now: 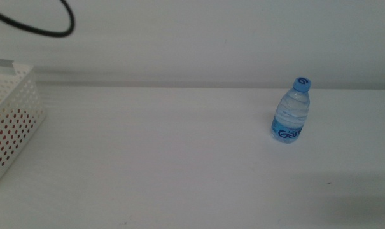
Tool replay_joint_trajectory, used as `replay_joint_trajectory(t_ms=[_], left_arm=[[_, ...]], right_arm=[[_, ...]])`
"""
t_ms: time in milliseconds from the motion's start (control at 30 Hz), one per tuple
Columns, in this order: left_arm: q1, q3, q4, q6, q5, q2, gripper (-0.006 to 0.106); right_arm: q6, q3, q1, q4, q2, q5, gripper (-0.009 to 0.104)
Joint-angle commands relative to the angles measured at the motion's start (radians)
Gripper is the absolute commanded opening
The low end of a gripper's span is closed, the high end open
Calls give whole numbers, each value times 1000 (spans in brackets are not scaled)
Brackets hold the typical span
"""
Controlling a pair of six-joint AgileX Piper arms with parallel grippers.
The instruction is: Use arms to grab the bottles and put them into the dustbin to the left of the table.
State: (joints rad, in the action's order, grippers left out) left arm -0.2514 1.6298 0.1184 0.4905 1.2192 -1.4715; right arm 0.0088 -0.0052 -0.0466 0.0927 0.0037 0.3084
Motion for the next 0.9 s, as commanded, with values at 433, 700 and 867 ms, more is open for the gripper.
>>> replay_joint_trajectory(t_ms=[433,700,867], left_arm=[[514,-468,-48,-145,-122,462,93],[747,-469,-155,-309,-30,514,93],[749,-468,-101,-316,-56,532,93]], right_arm=[[-9,43,4,10,-40,-9,90],[-9,43,4,10,-40,-9,90],[-9,43,4,10,-40,-9,90]])
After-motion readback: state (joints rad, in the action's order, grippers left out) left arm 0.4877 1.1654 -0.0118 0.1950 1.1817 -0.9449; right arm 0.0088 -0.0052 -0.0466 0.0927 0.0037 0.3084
